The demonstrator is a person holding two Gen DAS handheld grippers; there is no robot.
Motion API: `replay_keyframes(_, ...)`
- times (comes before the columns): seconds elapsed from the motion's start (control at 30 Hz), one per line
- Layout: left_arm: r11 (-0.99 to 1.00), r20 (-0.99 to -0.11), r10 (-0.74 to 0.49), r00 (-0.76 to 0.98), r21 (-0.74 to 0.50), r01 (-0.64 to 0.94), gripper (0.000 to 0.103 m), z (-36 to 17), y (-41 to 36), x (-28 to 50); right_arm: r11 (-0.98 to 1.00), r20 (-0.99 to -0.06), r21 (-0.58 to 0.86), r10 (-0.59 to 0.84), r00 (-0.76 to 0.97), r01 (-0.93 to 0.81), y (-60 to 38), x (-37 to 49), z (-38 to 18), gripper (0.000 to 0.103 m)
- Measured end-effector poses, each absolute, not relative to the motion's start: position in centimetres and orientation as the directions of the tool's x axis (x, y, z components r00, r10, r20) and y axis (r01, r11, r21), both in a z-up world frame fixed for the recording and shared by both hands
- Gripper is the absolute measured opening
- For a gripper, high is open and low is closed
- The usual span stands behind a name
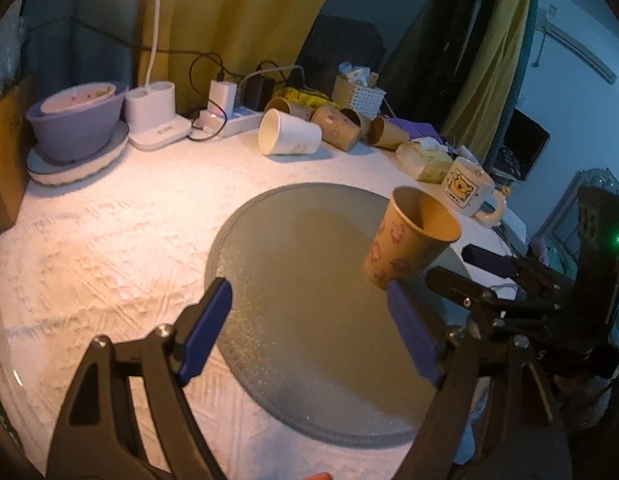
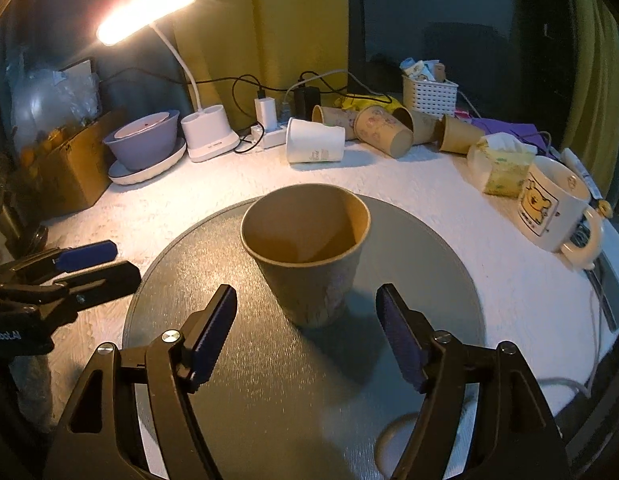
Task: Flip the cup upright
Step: 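Lower the upright floral cup onto the grey mat with the right gripper, then open the right gripper and pull it back from the cup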
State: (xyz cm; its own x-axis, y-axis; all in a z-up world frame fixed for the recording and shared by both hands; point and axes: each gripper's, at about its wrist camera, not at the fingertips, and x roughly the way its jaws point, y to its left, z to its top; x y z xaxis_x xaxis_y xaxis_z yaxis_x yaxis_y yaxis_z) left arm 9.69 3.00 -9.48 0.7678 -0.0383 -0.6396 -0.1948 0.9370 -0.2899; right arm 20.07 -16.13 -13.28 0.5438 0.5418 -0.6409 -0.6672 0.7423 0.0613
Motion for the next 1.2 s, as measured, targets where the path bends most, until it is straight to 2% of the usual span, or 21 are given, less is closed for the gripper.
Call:
replay_keyframes(0.53,0.957,-0.597,-0.040,0.801,-0.254,-0.142,0.082,-7.8,0.3,6.0,0.785,-0.634,0.054,0.504,0.586,-0.616,-19.1,15.8,-12.2,0.075)
replay_keyframes(1.2,0.972,-0.459,-0.026,0.888,-0.220,-0.085,0.083,-1.8,-2.1,1.0,0.802,-0.528,0.015,0.513,0.677,-0.597,-22.1,9.7,-6.8,0.075)
